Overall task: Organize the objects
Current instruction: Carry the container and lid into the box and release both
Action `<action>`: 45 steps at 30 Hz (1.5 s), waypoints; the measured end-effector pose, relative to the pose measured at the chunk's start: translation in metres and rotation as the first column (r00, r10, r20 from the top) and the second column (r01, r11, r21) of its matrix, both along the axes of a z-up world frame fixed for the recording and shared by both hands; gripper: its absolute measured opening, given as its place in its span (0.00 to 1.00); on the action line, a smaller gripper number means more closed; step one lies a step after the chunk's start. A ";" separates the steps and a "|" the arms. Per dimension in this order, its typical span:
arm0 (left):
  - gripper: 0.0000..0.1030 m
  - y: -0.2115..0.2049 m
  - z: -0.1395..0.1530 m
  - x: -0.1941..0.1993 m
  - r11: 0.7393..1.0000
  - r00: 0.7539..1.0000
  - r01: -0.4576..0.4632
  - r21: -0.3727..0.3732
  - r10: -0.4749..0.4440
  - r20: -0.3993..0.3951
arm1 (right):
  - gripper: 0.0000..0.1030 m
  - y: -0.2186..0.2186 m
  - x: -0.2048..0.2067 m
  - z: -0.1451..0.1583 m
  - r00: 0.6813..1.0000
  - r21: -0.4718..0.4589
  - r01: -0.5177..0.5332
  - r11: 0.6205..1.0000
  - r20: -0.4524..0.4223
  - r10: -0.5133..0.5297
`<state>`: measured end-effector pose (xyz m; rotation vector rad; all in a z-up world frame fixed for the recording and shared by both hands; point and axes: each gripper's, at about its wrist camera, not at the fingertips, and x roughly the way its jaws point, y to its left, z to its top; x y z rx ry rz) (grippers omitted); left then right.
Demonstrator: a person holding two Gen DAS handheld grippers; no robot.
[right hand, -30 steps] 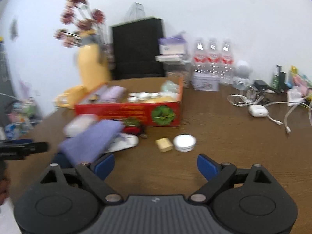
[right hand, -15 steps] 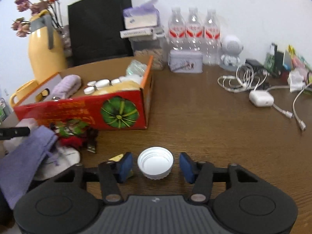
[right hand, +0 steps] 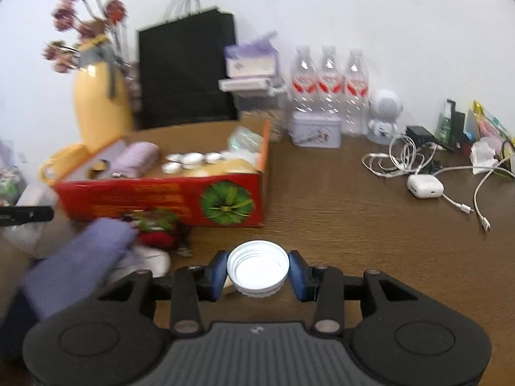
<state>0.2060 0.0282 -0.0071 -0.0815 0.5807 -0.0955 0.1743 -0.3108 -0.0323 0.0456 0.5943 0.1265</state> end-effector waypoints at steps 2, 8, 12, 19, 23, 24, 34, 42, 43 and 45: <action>0.64 0.003 0.005 -0.023 0.999 1.000 -0.002 -0.041 0.002 0.002 | 0.38 -0.002 -0.020 0.008 1.000 -0.002 -0.008 1.000 0.025 0.008; 0.64 -0.012 0.018 -0.074 0.993 0.996 0.085 -0.088 -0.085 0.002 | 0.38 -0.009 -0.066 0.025 0.998 0.048 -0.040 0.998 0.044 0.038; 0.64 -0.029 0.026 -0.066 0.989 0.991 0.137 -0.058 -0.136 0.014 | 0.38 -0.008 -0.071 0.034 0.996 0.059 -0.066 0.996 0.067 0.062; 0.64 -0.040 0.058 0.017 0.966 0.974 0.225 -0.124 -0.222 0.044 | 0.38 0.008 -0.023 0.070 0.973 0.033 -0.204 0.978 0.117 0.199; 0.64 -0.049 0.066 0.112 0.964 0.971 0.218 -0.151 -0.230 -0.069 | 0.38 0.021 0.055 0.089 0.966 0.037 -0.246 0.969 0.092 0.242; 0.64 -0.053 0.063 0.136 0.967 0.967 0.214 -0.141 -0.230 -0.112 | 0.38 0.023 0.084 0.091 0.968 0.055 -0.246 0.968 0.070 0.242; 0.64 -0.065 -0.018 0.239 0.988 0.937 0.142 0.058 -0.116 -0.329 | 0.38 0.082 0.270 0.027 0.964 0.018 -0.163 0.986 -0.211 0.163; 0.77 -0.057 -0.013 0.196 0.965 0.956 0.205 0.165 -0.161 -0.245 | 0.64 0.077 0.285 0.007 0.981 0.003 -0.073 0.997 -0.182 0.072; 0.77 -0.057 -0.007 0.188 0.962 0.965 0.192 0.194 -0.149 -0.217 | 0.65 0.076 0.281 0.009 0.985 -0.004 -0.066 0.998 -0.161 0.065; 0.79 -0.053 0.007 0.176 0.959 0.976 0.168 0.228 -0.129 -0.176 | 0.65 0.073 0.273 0.015 0.988 0.000 -0.071 0.997 -0.140 0.071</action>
